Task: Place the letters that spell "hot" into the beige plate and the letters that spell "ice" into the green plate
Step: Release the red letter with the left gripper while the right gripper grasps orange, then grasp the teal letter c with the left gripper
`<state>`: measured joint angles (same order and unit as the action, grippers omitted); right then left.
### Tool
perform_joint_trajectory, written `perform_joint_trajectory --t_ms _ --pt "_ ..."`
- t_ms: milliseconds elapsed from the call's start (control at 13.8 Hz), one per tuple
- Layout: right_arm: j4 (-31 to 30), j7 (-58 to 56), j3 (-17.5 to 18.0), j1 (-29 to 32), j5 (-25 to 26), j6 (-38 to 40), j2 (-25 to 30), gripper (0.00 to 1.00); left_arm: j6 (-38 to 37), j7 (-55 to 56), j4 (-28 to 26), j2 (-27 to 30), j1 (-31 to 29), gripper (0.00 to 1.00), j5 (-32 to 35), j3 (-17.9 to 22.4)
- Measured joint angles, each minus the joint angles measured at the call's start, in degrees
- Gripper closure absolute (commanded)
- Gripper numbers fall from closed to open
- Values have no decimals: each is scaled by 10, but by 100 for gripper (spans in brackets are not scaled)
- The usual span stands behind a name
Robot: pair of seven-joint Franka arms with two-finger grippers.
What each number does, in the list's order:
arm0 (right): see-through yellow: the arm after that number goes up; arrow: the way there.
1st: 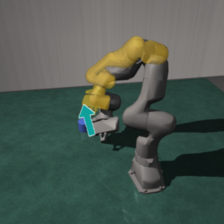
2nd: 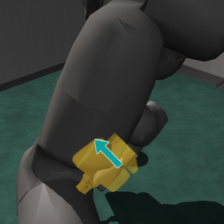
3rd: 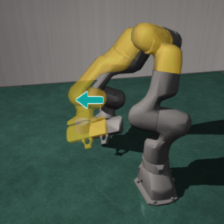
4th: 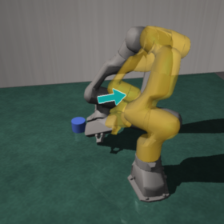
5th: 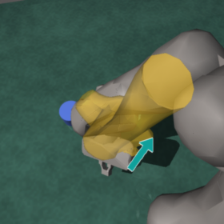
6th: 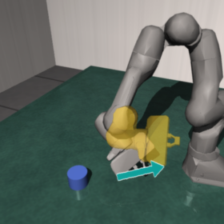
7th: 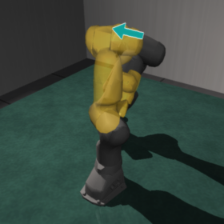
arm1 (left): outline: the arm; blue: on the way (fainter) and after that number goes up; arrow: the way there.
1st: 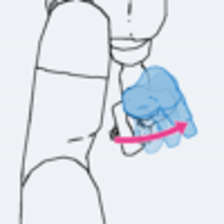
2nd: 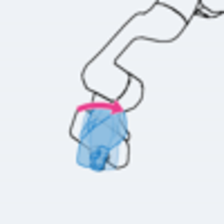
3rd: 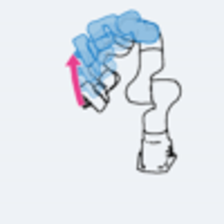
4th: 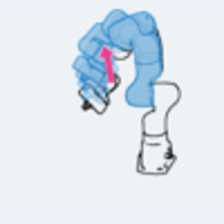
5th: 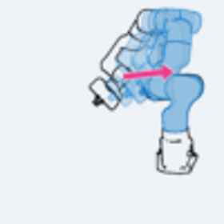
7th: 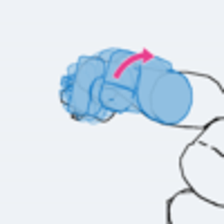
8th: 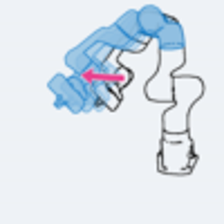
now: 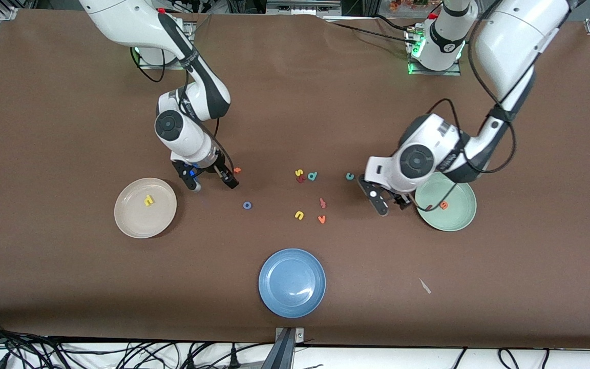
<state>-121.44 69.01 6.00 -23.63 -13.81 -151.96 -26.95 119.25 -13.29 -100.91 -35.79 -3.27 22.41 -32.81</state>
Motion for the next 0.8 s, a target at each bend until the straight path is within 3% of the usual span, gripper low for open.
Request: perform_joint_trajectory --t_ms 289,506,579,651,796 --pt "-6 1 -3 2 0 0 -2 0 -1 185 -1 -10 44 0 -17 0" --pt "-9 1 -3 1 0 0 -5 0 28 256 -6 -26 64 0 -17 1" --pt "-10 1 -3 1 0 0 -6 0 44 263 -9 -32 66 2 -17 2" --pt "-11 3 -3 0 0 0 -6 0 54 266 -11 -37 66 11 -17 3" --pt "-11 14 -3 -7 0 1 -6 0 61 273 -12 -47 66 15 -15 5"
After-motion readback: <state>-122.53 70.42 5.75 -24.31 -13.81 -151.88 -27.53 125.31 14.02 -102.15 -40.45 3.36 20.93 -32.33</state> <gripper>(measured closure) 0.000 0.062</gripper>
